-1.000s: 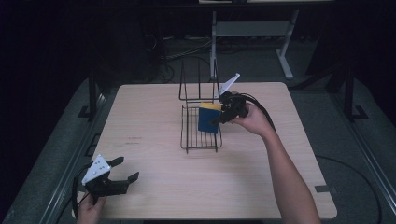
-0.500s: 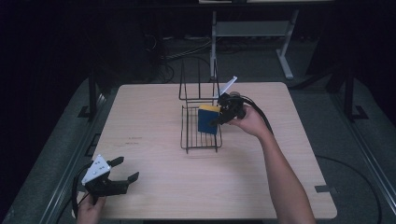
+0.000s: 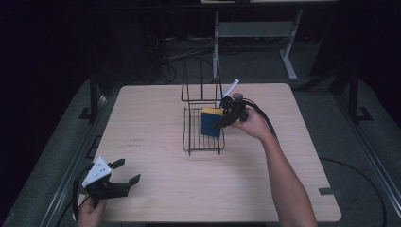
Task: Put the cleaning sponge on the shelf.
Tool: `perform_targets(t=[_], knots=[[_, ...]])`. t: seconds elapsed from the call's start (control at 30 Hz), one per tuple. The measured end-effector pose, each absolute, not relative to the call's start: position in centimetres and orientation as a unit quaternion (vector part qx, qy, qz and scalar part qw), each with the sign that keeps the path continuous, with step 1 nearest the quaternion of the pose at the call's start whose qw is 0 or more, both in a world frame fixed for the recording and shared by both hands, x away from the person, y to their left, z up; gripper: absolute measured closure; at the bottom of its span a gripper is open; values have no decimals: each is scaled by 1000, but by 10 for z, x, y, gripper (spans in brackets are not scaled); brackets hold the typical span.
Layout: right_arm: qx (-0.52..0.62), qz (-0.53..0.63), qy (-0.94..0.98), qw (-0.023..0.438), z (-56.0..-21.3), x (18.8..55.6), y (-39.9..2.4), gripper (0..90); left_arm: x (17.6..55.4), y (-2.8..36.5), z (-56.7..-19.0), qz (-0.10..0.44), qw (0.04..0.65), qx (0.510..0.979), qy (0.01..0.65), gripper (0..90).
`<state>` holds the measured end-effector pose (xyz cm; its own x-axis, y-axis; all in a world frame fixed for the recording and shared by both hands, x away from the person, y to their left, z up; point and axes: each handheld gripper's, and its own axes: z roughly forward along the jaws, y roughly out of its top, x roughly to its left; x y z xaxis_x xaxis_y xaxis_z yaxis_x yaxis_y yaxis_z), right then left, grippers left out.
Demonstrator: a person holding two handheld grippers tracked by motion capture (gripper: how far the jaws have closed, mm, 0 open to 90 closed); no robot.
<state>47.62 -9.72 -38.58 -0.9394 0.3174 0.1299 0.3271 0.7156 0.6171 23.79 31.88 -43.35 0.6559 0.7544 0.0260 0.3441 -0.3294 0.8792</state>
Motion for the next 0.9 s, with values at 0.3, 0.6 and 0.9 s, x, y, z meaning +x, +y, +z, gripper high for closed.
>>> perform_targets(t=[0.3,0.6,0.9], knots=[[-174,-338,-925,5,-387,474,-99,547,238,319,-433,223,461,784,350,162],[-177,-332,-926,2,-389,473,-101,480,238,318,-434,222,461,785,351,162],[-181,-331,-926,0,-389,473,-101,437,238,318,-434,222,461,784,351,161]])
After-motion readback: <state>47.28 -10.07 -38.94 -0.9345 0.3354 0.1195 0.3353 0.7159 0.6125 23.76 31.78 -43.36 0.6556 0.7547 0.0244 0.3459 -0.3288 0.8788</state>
